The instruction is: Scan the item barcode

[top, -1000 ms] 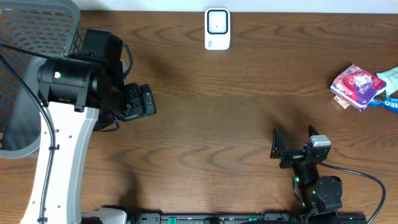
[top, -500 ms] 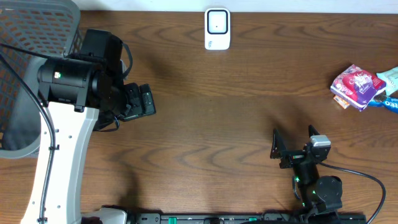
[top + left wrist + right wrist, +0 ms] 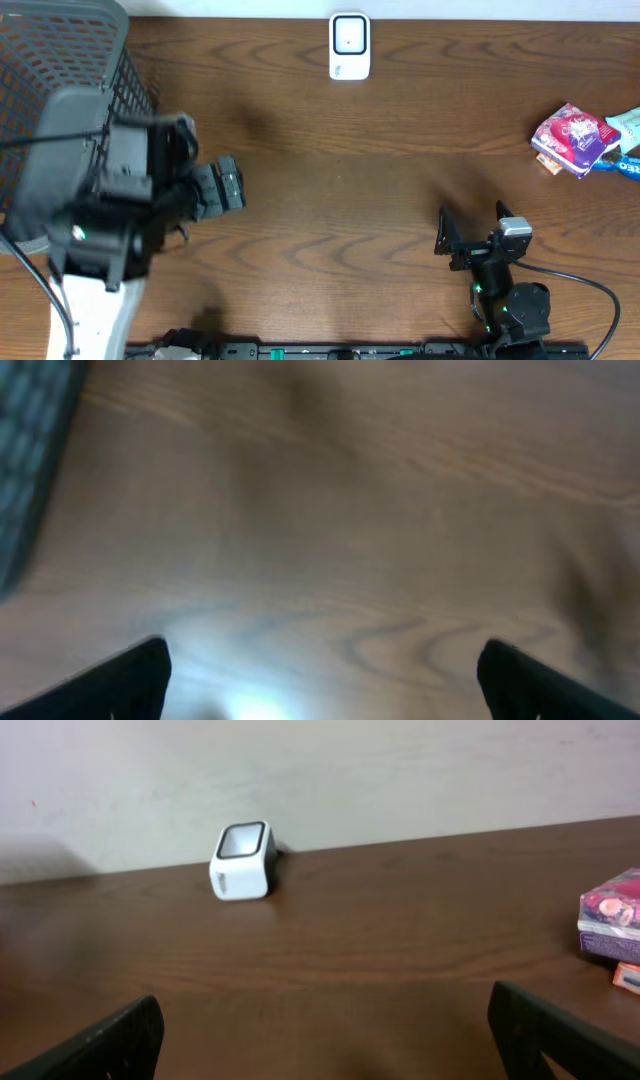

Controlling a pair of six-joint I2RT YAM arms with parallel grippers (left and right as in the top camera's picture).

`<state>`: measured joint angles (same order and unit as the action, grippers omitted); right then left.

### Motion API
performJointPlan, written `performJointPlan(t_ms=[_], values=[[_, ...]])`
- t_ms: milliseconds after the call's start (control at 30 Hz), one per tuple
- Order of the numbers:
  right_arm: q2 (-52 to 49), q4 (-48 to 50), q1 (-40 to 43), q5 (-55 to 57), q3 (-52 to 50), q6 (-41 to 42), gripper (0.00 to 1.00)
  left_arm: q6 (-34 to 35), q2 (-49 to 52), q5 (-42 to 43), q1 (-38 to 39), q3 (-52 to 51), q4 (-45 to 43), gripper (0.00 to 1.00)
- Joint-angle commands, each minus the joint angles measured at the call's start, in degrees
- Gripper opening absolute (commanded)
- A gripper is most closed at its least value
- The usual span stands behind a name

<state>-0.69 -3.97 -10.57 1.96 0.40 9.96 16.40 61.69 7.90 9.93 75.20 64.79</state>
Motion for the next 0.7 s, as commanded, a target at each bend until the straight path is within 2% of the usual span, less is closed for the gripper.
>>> performJointPlan(t_ms=[0, 67, 200, 367, 500, 667], values=[[0.4, -0.1, 0.4, 0.5, -0.1, -0.8, 0.99, -12.5, -8.9, 6.8, -0.2, -15.3, -11.3, 0.98], [0.4, -0.1, 0.4, 0.5, -0.1, -0.8, 0.99, -16.2, -14.5, 9.6, -0.2, -23.6, -20.4, 0.98], [0.4, -0.1, 0.4, 0.5, -0.1, -0.8, 0.99, -16.4, -28.0, 9.6, -0.2, -38.4, -32.8, 0.98], [0.4, -0.1, 0.4, 0.5, -0.1, -0.8, 0.99, -16.4, -44.5, 9.6, -0.3, -49.9, -33.8, 0.98], [0.4, -0.1, 0.4, 0.5, -0.1, -0.8, 0.99, -16.7, -51.5, 9.4, -0.3, -56.4, -35.1, 0.98], [0.4, -0.1, 0.4, 0.5, -0.1, -0.8, 0.99, -16.8, -55.7, 9.4, -0.3, -65.1, -43.8, 0.98]])
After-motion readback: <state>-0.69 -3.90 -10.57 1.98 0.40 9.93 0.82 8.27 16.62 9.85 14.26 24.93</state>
